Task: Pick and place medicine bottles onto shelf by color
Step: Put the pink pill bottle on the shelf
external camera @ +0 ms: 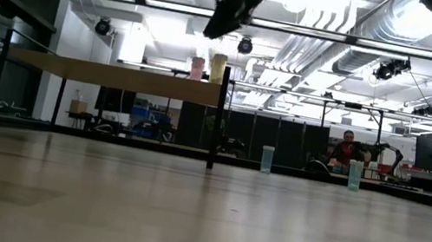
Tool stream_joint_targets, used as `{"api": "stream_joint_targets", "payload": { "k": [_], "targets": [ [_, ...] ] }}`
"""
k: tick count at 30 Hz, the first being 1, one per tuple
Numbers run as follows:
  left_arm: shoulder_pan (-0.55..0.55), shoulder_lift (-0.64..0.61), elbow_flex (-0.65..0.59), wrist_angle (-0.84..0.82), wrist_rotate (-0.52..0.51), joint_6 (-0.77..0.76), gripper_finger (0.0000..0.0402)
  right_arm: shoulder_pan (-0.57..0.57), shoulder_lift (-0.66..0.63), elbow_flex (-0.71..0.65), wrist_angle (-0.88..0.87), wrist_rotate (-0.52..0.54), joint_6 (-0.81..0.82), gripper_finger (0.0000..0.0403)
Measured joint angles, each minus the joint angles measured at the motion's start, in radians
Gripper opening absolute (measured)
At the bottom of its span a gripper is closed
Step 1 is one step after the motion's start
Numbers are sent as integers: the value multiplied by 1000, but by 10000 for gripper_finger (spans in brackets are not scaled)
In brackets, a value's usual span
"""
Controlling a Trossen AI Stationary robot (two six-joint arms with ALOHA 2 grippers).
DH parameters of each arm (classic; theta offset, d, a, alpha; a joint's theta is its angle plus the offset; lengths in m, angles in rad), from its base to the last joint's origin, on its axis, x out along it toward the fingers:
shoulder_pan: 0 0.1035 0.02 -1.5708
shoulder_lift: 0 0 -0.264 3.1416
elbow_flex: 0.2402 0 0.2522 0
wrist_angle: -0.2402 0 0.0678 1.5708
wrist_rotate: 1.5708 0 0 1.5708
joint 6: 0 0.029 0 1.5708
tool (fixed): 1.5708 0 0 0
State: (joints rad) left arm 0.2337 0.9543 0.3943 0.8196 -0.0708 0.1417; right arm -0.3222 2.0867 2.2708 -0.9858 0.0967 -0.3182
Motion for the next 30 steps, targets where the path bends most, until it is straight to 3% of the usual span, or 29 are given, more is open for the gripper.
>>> {"api": "stream_joint_targets", "payload": {
  "k": [5, 9, 13, 23, 26, 30],
  "targets": [
    [0, 0, 0, -24, 0, 0, 200, -7, -56, 53, -193, -4, 12, 206],
    [0, 0, 0, -34, 0, -8, 200, -19, -191, -96, -177, -1, 49, 206],
    [-1, 0, 0, -38, 0, -8, 200, -36, -413, -435, 2, 0, 58, 206],
    [-1, 0, 0, -32, -1, -8, 200, -73, -1104, -1518, 793, -15, 155, 206],
    [-1, 0, 0, -26, -2, -8, 200, -72, -1251, -1732, 1014, -57, 178, 206],
    [-1, 0, 0, -18, -2, -8, 200, -72, -1372, -1901, 1253, -138, 188, 206]
  ]
}}
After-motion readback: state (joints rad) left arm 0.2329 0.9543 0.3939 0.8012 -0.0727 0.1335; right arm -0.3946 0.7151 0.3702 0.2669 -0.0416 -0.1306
